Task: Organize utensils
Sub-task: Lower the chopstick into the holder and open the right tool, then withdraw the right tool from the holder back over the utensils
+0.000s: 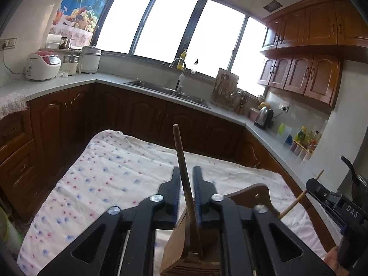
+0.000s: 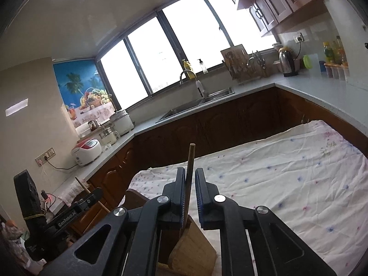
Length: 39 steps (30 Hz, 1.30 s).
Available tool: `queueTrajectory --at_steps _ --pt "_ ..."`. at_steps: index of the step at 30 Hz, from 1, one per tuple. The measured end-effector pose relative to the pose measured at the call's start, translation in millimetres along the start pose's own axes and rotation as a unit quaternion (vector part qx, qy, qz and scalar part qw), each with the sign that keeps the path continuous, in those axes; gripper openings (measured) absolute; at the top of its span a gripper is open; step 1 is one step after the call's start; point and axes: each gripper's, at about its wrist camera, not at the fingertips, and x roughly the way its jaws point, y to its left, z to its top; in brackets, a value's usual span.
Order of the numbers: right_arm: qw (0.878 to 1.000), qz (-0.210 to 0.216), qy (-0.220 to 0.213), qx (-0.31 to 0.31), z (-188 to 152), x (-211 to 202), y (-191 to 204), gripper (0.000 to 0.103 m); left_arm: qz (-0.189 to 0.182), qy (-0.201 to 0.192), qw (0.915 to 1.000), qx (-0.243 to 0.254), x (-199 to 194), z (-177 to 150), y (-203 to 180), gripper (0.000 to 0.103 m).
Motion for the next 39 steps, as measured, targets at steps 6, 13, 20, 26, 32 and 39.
queueTrajectory --at_steps 6,13,20,26,32,39 --pt "1.0 0.017 0.006 0.012 3 -5 -1 0.055 0.001 0.0 0.9999 0.01 -7 0 -4 0.04" --pt "0.999 0.036 -0.007 0.034 3 -35 -8 0.093 0.01 -0.008 0.9998 0.019 -31 -6 -3 0.087" --pt "0.998 0.02 -0.026 0.06 -7 -88 -31 0.099 0.016 -0.013 0.9998 -0.004 -82 -18 10 0.102" --pt "0.998 -0.018 -0.02 0.065 -30 -131 -47 0.099 0.01 -0.006 0.9998 -0.016 -130 -37 9 0.102" --pt "0.996 -0.063 -0.007 0.058 -56 -165 -58 0.099 -0.001 0.019 0.9996 -0.019 -164 -58 6 0.102" --pt "0.993 -0.103 0.005 0.053 -89 -201 -67 0.099 -0.011 0.052 0.9985 -0.013 -189 -74 -5 0.102"
